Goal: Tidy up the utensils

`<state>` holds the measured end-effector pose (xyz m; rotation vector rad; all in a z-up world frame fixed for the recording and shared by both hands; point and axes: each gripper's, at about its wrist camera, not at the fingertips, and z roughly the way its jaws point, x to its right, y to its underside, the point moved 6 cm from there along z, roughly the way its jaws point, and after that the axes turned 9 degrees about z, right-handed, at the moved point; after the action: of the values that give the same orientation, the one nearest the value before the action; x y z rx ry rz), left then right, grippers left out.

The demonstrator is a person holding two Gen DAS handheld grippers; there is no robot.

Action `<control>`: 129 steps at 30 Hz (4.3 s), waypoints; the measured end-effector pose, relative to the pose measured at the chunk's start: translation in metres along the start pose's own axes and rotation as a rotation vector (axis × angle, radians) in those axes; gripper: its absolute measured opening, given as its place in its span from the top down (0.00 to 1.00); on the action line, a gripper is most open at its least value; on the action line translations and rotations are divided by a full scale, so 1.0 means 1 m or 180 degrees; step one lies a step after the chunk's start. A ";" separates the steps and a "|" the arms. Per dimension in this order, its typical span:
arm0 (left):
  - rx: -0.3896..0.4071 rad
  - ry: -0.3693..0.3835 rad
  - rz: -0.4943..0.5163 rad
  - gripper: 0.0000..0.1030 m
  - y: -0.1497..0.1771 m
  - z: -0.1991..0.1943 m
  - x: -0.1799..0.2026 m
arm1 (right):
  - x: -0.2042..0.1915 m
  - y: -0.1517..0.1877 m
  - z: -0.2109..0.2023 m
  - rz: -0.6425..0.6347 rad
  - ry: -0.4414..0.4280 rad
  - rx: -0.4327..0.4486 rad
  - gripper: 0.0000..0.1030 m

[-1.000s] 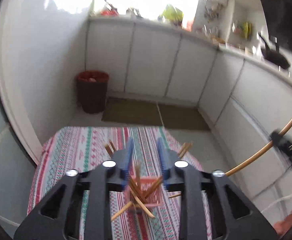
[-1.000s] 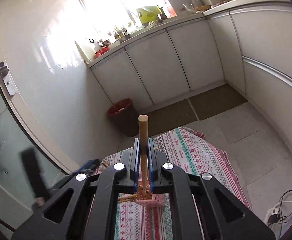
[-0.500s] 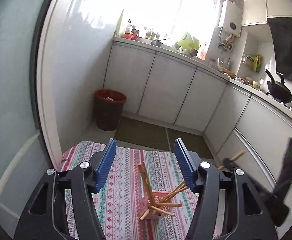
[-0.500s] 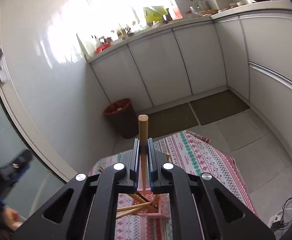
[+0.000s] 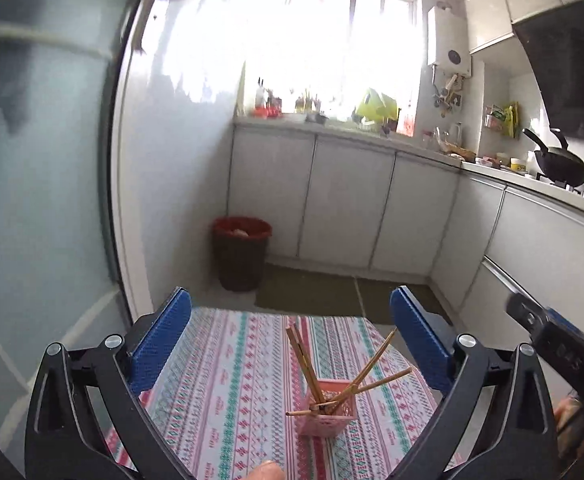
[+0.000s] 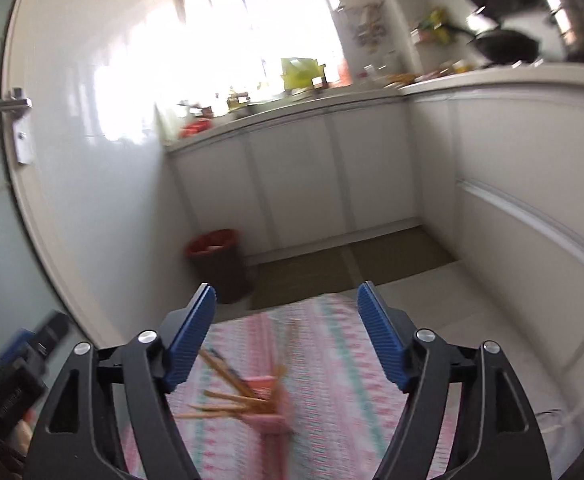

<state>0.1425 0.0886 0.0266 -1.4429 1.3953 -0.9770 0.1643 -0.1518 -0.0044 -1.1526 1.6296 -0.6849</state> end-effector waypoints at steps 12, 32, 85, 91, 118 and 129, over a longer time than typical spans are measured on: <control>-0.0079 -0.0170 0.0316 0.07 0.019 -0.017 0.061 | 0.059 0.017 -0.034 -0.0034 0.0625 -0.0180 0.07; -0.0238 -0.0111 0.0284 0.07 0.026 -0.007 0.069 | 0.074 0.018 -0.027 0.0008 0.0710 -0.0255 0.07; -0.0193 0.0015 0.0329 0.13 0.032 -0.003 0.076 | 0.073 0.026 -0.015 0.0015 0.0637 -0.0458 0.07; -0.0147 -0.0057 0.0415 0.10 0.031 -0.004 0.079 | 0.076 0.026 -0.016 0.0041 0.0647 -0.0456 0.07; -0.0299 -0.0062 0.0375 0.07 0.031 0.001 0.076 | 0.078 0.025 -0.017 0.0096 0.0653 -0.0435 0.07; -0.0311 -0.0076 0.0381 0.07 0.032 0.002 0.076 | 0.077 0.027 -0.015 0.0100 0.0657 -0.0456 0.07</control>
<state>0.1392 0.0133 -0.0075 -1.4194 1.5116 -0.8233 0.1362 -0.2130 -0.0526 -1.1867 1.8926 -0.6942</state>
